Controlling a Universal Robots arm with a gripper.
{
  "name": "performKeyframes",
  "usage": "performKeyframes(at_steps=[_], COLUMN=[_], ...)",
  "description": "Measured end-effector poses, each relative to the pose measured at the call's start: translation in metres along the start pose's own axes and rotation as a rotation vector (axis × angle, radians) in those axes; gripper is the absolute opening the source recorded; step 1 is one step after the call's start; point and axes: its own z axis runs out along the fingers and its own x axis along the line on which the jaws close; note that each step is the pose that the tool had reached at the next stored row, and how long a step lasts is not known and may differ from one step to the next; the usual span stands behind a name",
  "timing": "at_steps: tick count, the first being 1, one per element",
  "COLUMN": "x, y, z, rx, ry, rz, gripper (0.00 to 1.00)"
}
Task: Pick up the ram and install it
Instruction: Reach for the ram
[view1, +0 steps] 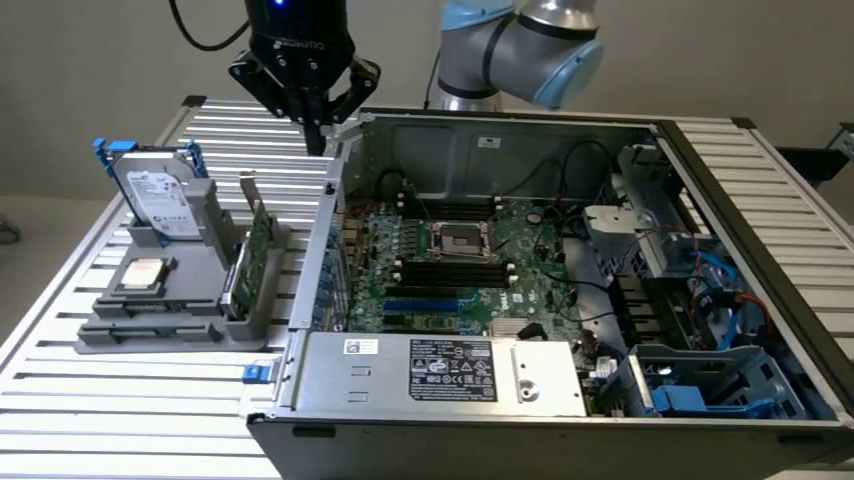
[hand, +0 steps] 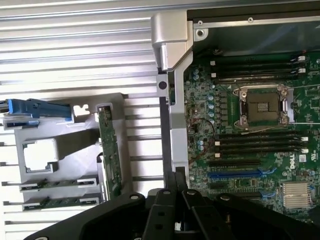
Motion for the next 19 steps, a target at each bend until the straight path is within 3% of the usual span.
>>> performKeyframes(at_steps=[3, 19], x=[0.01, 0.081], y=[-0.0025, -0.0315], z=[0.0031, 0.0081], rx=[0.0006, 0.0004], ry=[0.0054, 0.0053], rz=[0.0, 0.0], gripper=[0.11, 0.11])
